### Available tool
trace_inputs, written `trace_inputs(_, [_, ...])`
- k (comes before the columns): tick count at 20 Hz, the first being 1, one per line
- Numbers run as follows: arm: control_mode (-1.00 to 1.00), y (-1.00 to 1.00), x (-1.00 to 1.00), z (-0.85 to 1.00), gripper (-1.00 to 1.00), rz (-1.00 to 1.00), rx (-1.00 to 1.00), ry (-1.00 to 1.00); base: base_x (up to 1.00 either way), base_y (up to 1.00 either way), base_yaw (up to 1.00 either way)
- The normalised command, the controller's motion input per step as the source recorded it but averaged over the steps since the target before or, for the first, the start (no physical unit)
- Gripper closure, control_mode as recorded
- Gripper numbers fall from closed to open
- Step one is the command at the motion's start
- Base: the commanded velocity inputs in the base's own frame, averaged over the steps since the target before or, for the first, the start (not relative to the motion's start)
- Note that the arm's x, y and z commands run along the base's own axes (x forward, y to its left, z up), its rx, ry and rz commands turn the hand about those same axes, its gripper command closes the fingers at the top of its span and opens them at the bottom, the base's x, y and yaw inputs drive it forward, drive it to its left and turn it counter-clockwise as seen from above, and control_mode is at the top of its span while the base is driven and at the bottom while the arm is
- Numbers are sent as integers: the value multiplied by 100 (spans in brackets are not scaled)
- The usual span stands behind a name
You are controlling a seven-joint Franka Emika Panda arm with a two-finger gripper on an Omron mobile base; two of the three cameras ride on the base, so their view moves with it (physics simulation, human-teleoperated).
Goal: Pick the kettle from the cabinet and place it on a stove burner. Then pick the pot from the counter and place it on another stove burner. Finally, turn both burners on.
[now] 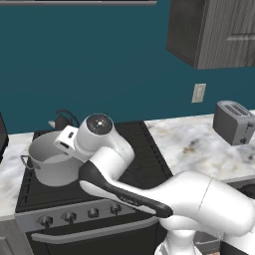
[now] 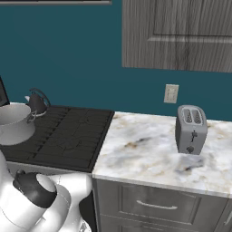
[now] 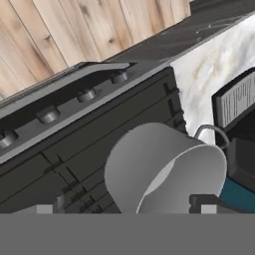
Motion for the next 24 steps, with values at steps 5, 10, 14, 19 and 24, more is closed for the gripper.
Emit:
trace_inputs(5, [-100, -4, -43, 8, -100, 0, 0, -4, 0, 0, 0])
trace_inputs(10, [-100, -9, -48, 1, -100, 0, 0, -6, 0, 0, 0])
trace_inputs(14, [-100, -10, -49, 0, -100, 0, 0, -8, 0, 0, 0])
trace_inputs(19, [-100, -9, -47, 0, -100, 2, 0, -9, 0, 0, 0])
trace_inputs(24, [-100, -1, -35, -4, -100, 1, 0, -3, 0, 0, 0])
